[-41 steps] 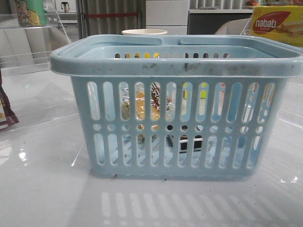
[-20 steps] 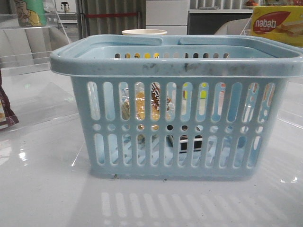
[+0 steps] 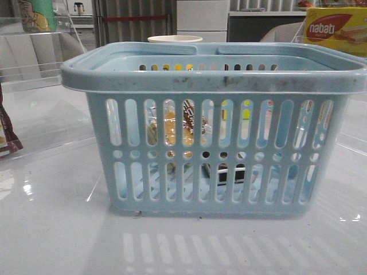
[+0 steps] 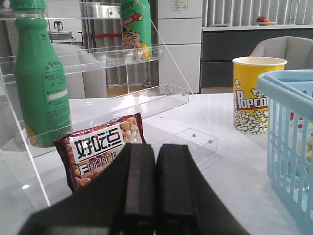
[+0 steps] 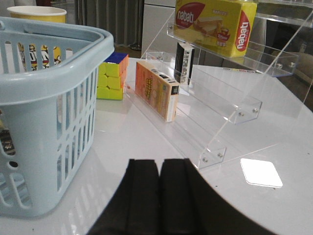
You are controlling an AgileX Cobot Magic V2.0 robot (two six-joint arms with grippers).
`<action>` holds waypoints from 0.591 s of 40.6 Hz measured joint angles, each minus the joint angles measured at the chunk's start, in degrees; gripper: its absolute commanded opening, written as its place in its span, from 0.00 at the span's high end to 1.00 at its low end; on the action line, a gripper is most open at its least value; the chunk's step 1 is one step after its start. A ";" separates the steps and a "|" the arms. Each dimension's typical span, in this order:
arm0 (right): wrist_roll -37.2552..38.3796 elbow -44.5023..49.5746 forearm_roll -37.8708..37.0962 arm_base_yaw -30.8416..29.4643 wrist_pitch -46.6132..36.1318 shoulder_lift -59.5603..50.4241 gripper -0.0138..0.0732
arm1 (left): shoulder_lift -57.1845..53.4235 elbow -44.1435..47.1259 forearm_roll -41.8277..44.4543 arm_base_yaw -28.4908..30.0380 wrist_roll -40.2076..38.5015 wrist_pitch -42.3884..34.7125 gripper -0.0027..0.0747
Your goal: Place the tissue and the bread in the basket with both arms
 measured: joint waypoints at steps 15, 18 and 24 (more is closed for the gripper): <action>0.78 0.00 0.00 -0.12 -3.34 0.00 0.78 | 0.00 0.00 -0.08 0.00 0.00 0.00 0.85; 1.94 0.00 0.00 -0.12 -5.11 0.00 0.78 | 0.00 0.00 -0.08 0.00 0.00 0.00 0.85; 2.65 0.00 0.00 -0.12 -6.48 0.00 0.78 | 0.00 0.00 -0.08 0.00 0.00 0.00 0.85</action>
